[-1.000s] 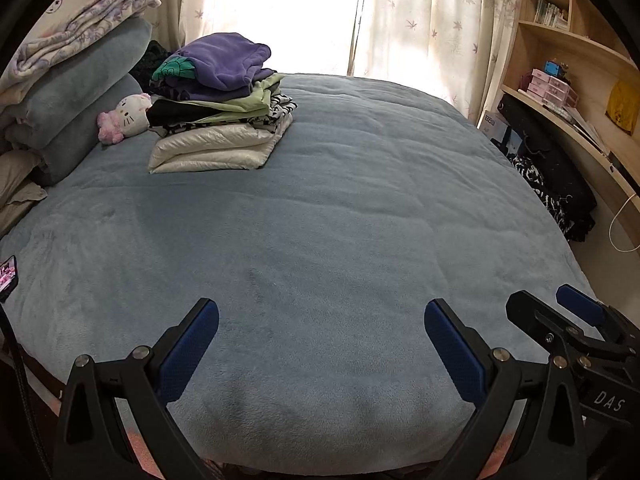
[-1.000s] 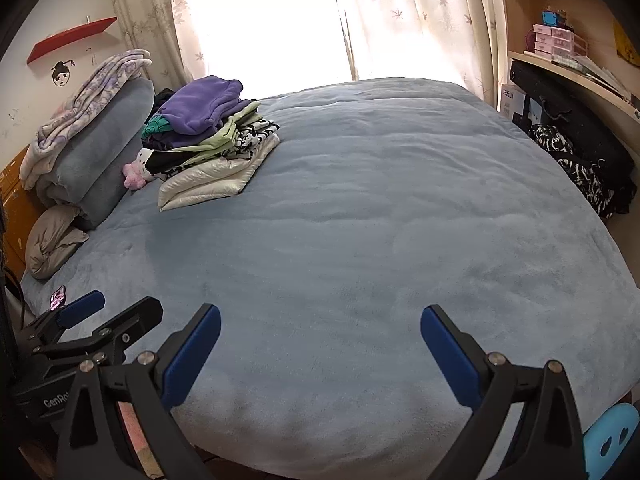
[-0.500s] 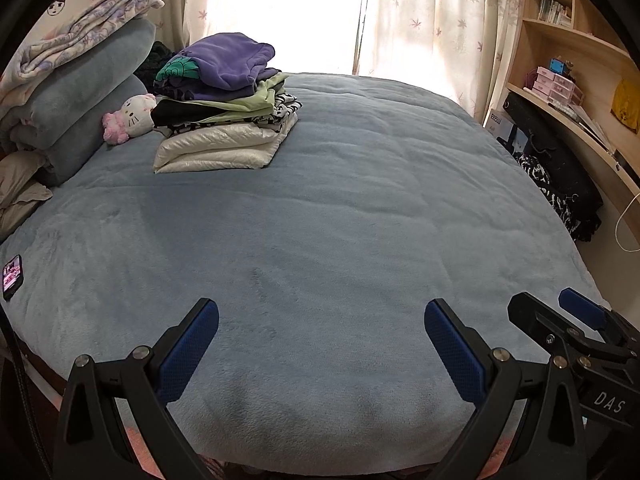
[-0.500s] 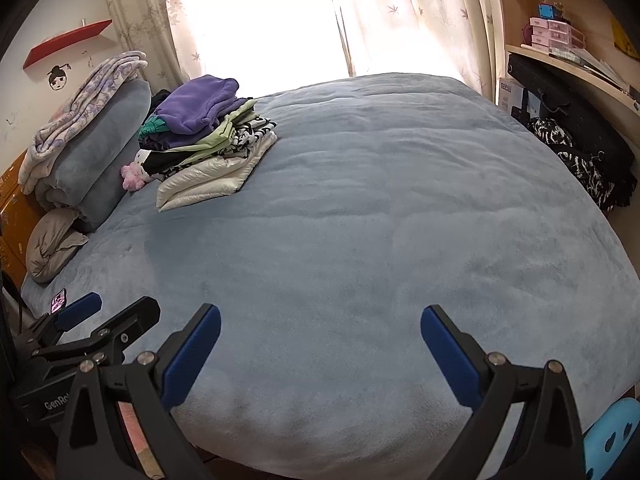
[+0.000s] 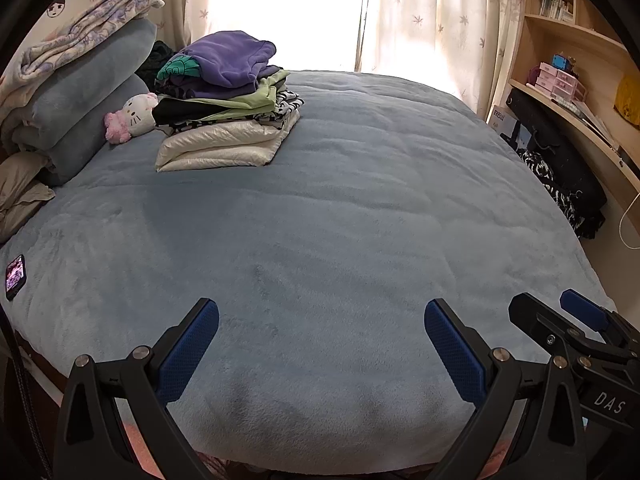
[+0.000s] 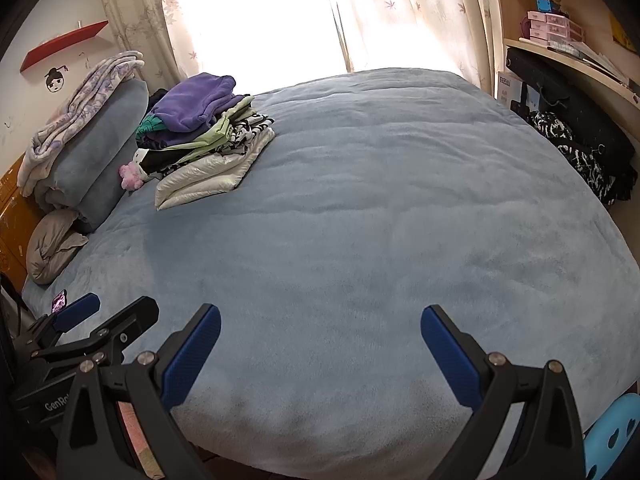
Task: Fold large clothes
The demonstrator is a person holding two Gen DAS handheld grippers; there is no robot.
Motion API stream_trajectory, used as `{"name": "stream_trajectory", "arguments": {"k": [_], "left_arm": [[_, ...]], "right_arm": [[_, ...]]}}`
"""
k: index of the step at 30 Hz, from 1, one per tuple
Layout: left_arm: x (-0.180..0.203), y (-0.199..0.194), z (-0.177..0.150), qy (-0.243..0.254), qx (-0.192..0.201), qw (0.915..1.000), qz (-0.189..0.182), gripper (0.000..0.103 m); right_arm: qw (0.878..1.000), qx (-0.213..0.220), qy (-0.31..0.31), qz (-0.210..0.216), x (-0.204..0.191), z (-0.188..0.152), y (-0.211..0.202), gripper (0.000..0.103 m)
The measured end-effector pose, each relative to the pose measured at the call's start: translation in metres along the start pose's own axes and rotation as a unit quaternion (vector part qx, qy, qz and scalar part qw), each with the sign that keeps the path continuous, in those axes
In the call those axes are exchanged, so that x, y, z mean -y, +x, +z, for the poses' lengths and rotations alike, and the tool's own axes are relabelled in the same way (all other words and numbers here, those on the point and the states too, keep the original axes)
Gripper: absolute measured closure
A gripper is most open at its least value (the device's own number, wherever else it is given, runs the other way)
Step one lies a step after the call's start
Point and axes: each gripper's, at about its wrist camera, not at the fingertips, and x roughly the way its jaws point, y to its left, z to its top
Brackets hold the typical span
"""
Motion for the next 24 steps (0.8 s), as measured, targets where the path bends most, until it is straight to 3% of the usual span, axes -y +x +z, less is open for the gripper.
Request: {"name": "stream_trajectory", "arguments": {"k": [24], "left_arm": [[0.0017, 0.0023, -0.0018, 0.003, -0.007, 0.9999, 0.009, 0.001]], "right_arm": [[1.000, -0.005, 0.003, -0.001, 0.0020, -0.0019, 0.0035, 0.003]]}}
